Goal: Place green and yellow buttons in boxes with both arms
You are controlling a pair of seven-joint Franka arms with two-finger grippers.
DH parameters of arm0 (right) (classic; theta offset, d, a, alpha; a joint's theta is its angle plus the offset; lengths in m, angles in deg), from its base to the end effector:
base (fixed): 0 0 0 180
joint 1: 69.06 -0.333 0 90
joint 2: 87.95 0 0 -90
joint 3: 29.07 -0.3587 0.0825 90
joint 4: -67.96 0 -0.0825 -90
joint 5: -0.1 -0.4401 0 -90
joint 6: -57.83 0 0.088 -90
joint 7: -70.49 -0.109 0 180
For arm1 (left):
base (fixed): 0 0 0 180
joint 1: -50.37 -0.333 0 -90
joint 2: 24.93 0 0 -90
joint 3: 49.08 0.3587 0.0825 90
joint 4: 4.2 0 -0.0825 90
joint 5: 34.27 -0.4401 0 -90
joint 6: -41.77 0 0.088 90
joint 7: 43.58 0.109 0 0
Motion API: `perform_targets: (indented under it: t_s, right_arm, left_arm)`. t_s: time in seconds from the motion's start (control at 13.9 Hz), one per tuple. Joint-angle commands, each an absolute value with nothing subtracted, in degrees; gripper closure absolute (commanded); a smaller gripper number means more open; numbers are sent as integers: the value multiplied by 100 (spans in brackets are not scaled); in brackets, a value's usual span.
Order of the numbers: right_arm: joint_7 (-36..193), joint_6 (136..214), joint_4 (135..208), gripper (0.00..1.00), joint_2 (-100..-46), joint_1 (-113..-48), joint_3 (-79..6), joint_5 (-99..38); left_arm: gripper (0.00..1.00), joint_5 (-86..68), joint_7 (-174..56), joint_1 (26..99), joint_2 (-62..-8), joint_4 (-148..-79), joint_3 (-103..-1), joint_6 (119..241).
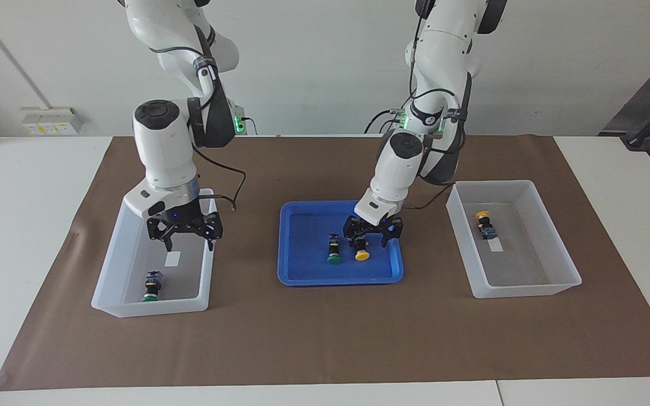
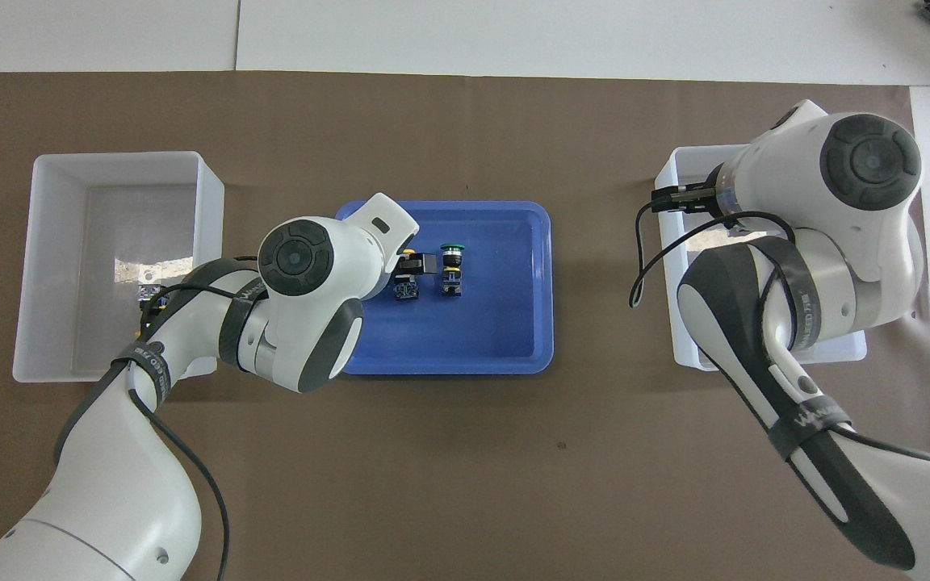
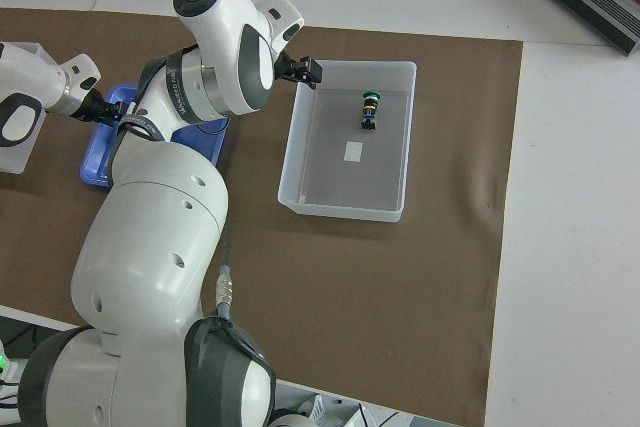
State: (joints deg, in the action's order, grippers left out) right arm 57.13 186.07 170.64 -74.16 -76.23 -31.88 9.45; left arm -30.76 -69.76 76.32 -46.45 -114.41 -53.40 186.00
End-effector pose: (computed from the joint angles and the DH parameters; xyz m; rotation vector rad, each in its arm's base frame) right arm 0.6955 0.1148 0.4511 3.0394 0.0399 0.3466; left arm 0.6075 -0.3502 0.3184 2.9687 -0.0257 0.2392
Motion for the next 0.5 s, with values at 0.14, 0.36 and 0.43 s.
perform_targets:
  t_s: [0.14, 0.36, 0.43]
  right_arm:
    - [5344, 18641, 17141, 1, -7380, -7881, -3259, 486]
    - [4933, 18834, 17132, 1, -7239, -8197, -3259, 476]
    - [4687, 18843, 17097, 1, -7170, -8303, -3259, 476]
  left_arm:
    - [17, -3128, -7118, 7858, -4752, -11494, -5242, 18714]
    - [52, -3128, -7118, 7858, -4761, -11503, -5242, 18714]
    - [62, -3128, -7118, 7867, -4761, -11511, -5242, 18705]
